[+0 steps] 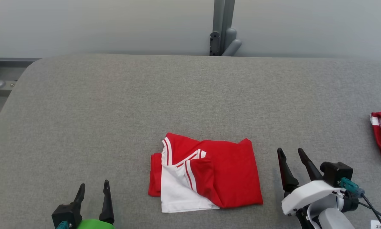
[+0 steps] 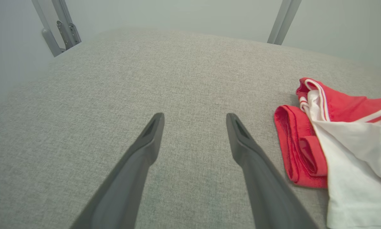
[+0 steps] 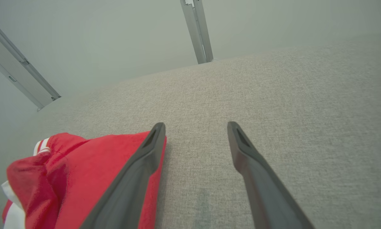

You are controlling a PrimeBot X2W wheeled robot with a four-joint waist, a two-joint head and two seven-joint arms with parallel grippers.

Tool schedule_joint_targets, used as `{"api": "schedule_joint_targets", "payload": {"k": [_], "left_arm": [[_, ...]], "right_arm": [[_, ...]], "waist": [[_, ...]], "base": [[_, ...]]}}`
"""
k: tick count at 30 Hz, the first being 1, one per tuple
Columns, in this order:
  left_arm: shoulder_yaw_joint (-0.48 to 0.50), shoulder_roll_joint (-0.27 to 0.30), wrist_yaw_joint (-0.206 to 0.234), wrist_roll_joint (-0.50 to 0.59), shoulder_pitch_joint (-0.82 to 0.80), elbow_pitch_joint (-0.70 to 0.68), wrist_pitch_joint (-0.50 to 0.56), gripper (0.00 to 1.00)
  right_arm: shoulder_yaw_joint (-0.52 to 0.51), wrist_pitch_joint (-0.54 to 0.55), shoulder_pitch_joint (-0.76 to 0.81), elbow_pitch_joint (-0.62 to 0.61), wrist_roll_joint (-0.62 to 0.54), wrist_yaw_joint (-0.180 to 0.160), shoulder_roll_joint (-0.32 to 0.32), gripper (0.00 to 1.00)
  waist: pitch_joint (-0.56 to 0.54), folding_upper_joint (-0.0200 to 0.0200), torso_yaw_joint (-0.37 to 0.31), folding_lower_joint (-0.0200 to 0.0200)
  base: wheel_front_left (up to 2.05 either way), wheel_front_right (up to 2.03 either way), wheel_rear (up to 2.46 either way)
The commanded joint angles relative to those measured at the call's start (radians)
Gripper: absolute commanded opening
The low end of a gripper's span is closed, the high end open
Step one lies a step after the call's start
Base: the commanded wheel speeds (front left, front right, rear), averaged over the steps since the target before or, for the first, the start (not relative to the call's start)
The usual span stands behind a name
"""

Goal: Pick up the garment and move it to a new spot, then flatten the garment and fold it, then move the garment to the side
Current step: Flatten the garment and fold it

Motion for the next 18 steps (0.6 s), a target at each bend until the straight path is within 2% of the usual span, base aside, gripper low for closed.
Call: {"api": "schedule_joint_targets", "payload": {"k": [1,8,12,18], "left_arm": [[0.010,0.003,0.004,0.005,0.003,-0.009,0.000,1.00],[0.015,0.003,-0.004,0.013,0.005,-0.017,0.000,1.00],[0.009,0.003,-0.007,0.011,0.001,-0.015,0.000,1.00],[0.000,0.003,-0.005,0.004,-0.001,-0.009,0.000,1.00]], "right_arm": [[-0.008,0.000,0.023,-0.007,-0.015,0.000,0.002,1.00],[0.022,0.000,0.043,-0.032,-0.024,0.000,0.010,1.00],[0.094,0.000,0.026,-0.051,-0.004,0.000,0.011,1.00],[0.277,0.000,-0.025,-0.035,0.054,0.000,0.009,1.00]], "waist": [[-0.006,0.0021,-0.033,0.0000],[0.002,0.0021,-0.039,0.0000],[0.005,0.0021,-0.025,0.0000],[0.011,0.0021,0.018,0.0000]], "base": [[0.00,0.00,0.00],[0.00,0.00,0.00],[0.00,0.00,0.00],[0.00,0.00,0.00]]}}
